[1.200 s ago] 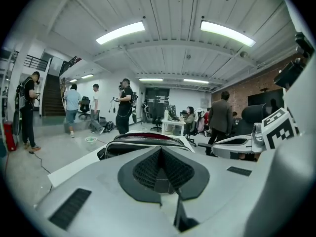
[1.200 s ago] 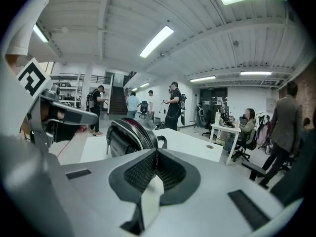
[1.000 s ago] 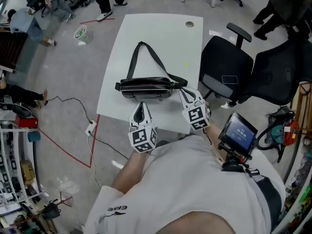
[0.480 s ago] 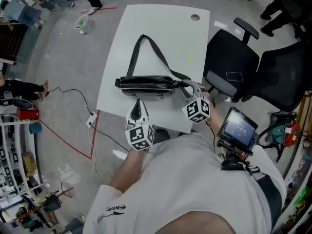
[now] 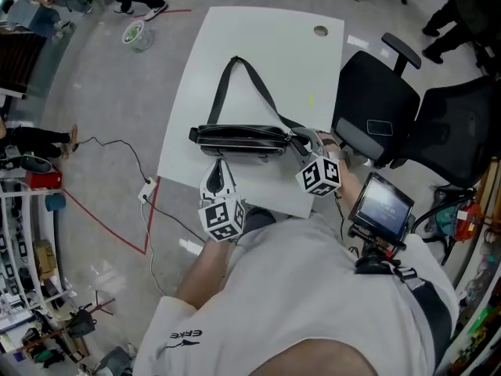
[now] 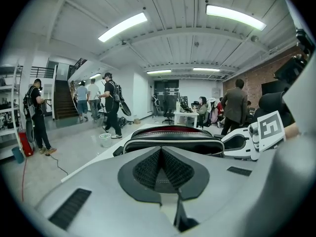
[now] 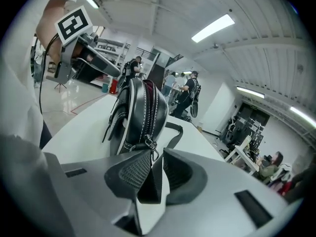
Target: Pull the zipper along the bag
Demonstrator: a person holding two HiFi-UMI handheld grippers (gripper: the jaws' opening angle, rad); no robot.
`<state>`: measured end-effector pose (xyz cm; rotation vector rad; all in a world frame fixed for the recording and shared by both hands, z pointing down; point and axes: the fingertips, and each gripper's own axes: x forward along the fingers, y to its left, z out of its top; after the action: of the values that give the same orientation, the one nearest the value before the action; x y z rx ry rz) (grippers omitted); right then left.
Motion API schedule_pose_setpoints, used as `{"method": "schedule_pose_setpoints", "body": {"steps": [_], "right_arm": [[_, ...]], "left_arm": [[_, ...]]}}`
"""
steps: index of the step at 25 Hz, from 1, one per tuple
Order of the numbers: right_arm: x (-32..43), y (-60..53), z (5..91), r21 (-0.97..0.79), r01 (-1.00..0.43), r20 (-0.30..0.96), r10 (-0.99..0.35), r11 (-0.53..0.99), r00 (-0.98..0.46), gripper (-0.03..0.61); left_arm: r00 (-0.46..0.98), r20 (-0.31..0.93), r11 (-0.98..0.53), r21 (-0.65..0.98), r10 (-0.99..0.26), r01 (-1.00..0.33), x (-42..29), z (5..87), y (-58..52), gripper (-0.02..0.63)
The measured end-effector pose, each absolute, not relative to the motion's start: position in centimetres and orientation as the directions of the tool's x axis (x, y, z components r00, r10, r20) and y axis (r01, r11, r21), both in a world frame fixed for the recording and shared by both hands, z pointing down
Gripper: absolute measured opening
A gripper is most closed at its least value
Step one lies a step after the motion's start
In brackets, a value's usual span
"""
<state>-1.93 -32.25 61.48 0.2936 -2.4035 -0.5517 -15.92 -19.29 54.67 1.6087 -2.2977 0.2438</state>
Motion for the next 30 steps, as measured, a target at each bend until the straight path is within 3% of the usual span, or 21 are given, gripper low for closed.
{"method": "schedule_pose_setpoints", "body": {"steps": [4,7,19,24,30], "right_arm": [[-1.8,-31.9,61.3,0.503,-0.062,0.531,-0.365,0.862,-0.765,0.076],[-1.8,-31.7,61.1,0.533,-0.079,0.514,-0.397,0.842,-0.76,0.018],[-2.4,-31.4,60.2,0.571,-0.208,0.495,-0.536,0.794,-0.684,0.015],[-1.8,-31.9,60.6,0.585,-0.291,0.499,-0.62,0.757,-0.606,0.015],[-1.2,-31.9,60.0,0.584,-0.388,0.498,-0.693,0.713,-0.522,0.017]], "left_arm": [[-0.326,0.361,0.363,0.038,-0.874,-0.931,-16.4,54.9,-19.0,0.003],[-0.335,0.361,0.369,0.028,-0.87,-0.929,-16.9,54.9,-19.1,0.003],[-0.348,0.33,0.358,-0.032,-0.878,-0.933,-23.2,54.4,-19.5,0.003],[-0.317,0.32,0.303,-0.094,-0.893,-0.948,-26.0,54.7,-20.9,0.003],[-0.185,0.339,0.161,-0.098,-0.923,-0.982,-26.4,55.5,-22.5,0.003]]}}
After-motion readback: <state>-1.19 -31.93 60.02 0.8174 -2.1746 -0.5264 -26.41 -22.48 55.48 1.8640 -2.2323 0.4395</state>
